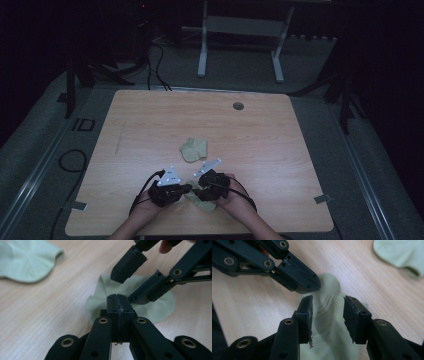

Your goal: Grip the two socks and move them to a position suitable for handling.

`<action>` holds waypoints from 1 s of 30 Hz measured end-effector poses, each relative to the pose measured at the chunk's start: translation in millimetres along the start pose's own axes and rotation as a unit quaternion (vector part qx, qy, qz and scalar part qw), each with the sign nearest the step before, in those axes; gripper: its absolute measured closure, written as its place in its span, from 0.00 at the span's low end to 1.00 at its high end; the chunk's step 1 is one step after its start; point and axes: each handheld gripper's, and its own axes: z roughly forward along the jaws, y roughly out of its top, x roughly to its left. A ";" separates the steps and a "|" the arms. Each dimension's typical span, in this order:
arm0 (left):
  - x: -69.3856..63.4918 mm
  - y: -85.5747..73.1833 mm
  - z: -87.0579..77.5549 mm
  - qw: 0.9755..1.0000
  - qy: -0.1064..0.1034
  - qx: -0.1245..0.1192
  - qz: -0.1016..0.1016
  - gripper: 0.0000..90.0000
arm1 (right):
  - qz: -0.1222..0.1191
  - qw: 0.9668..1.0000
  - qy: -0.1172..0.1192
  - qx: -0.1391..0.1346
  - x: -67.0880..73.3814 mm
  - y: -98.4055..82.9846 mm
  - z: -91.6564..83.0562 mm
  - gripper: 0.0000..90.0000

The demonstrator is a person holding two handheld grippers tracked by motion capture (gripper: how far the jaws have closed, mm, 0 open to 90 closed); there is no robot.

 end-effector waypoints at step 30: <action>4.0 -5.7 11.3 0.999 -0.012 0.033 0.006 1.00 | 0.004 1.000 -0.025 -0.014 -16.5 -1.8 -46.7 0.91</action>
